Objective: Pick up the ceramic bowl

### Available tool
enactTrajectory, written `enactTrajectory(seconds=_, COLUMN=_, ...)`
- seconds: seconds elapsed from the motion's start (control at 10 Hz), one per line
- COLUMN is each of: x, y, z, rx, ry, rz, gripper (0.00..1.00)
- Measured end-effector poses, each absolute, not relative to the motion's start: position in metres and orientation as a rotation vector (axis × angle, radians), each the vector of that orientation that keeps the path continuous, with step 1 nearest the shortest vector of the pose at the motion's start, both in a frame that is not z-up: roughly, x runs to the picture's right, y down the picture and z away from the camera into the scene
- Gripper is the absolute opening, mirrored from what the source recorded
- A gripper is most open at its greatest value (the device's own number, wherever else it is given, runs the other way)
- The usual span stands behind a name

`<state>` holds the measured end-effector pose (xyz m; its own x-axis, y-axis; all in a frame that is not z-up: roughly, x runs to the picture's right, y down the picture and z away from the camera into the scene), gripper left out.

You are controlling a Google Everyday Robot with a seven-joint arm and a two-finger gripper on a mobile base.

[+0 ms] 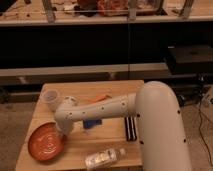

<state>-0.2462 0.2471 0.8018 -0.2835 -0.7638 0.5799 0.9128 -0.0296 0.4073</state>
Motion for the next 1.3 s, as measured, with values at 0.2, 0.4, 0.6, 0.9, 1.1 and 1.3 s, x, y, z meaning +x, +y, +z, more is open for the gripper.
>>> enactTrajectory(seconds=0.2, x=-0.247, y=0.246, z=0.8, rx=-0.235, ry=-0.865, rz=-1.654, gripper=0.0)
enactTrajectory(seconds=0.4, x=-0.248, y=0.246, z=0.799, rx=-0.233, ry=-0.868, rz=-1.653, gripper=0.0)
enactTrajectory(seconds=0.6, x=-0.248, y=0.246, z=0.799, rx=-0.231, ry=-0.869, rz=-1.653, gripper=0.0)
enactTrajectory(seconds=0.9, x=-0.249, y=0.238, z=0.789, rx=-0.23, ry=-0.869, rz=-1.654, gripper=0.0)
enactTrajectory(seconds=1.1, x=-0.249, y=0.224, z=0.774, rx=-0.229, ry=-0.868, rz=-1.654, gripper=0.0)
enactTrajectory(seconds=1.3, x=-0.249, y=0.225, z=0.774, rx=-0.229, ry=-0.869, rz=-1.654, gripper=0.0)
